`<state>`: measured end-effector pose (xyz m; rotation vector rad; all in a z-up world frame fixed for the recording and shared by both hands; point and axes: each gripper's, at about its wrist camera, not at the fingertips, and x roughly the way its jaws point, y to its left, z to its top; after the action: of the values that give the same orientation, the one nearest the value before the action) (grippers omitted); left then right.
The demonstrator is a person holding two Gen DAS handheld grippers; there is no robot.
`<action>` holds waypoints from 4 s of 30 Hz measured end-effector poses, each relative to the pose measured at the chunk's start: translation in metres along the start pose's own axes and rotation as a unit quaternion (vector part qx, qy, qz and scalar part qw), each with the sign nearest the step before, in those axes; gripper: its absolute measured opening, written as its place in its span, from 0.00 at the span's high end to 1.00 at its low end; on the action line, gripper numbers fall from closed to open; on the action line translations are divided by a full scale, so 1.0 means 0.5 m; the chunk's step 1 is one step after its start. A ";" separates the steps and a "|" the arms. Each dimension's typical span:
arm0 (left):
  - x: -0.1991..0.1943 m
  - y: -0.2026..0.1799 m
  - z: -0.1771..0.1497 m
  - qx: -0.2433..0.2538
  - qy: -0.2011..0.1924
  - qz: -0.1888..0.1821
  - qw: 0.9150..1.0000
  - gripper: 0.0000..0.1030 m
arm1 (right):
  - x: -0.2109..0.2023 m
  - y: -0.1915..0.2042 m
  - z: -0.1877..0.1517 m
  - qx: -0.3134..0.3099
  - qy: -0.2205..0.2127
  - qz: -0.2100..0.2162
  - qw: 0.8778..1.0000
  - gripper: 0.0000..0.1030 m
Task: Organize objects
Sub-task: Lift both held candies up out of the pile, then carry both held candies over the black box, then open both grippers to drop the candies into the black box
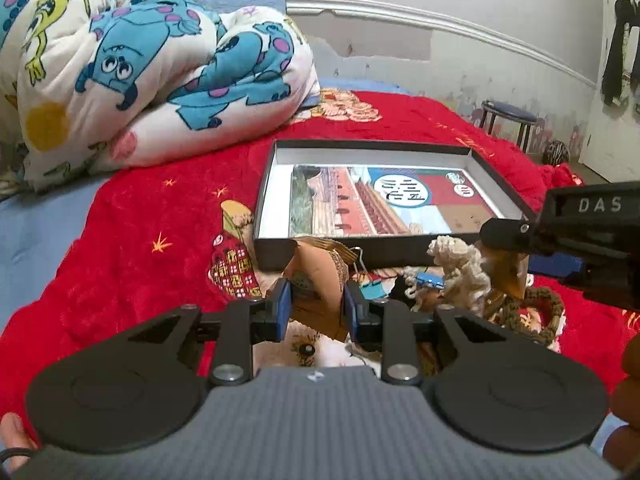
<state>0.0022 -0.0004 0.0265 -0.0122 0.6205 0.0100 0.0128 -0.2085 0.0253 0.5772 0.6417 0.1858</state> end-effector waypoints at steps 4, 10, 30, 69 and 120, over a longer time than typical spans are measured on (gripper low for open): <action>-0.014 0.001 0.016 0.006 -0.014 0.000 1.000 0.69 | -0.001 -0.004 0.001 0.005 -0.002 0.011 1.000 0.70; -0.039 0.009 0.052 0.020 -0.043 0.005 0.999 0.69 | -0.004 -0.016 0.009 0.034 -0.005 0.041 0.999 0.70; -0.004 -0.001 0.008 0.002 -0.018 -0.005 1.000 0.69 | -0.010 0.042 -0.024 -0.153 -0.003 -0.114 0.982 0.70; 0.258 0.035 0.158 0.010 0.141 -0.052 0.989 0.67 | 0.311 0.060 0.072 -0.078 0.100 -0.027 0.992 0.70; 0.063 0.060 0.208 -0.010 -0.035 -0.131 0.991 0.24 | 0.025 0.008 0.166 -0.022 -0.035 0.019 0.999 0.37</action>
<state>0.0878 0.0311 0.0924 -0.1125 0.5450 -0.2358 0.0736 -0.2383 0.0751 0.5516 0.5585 0.2137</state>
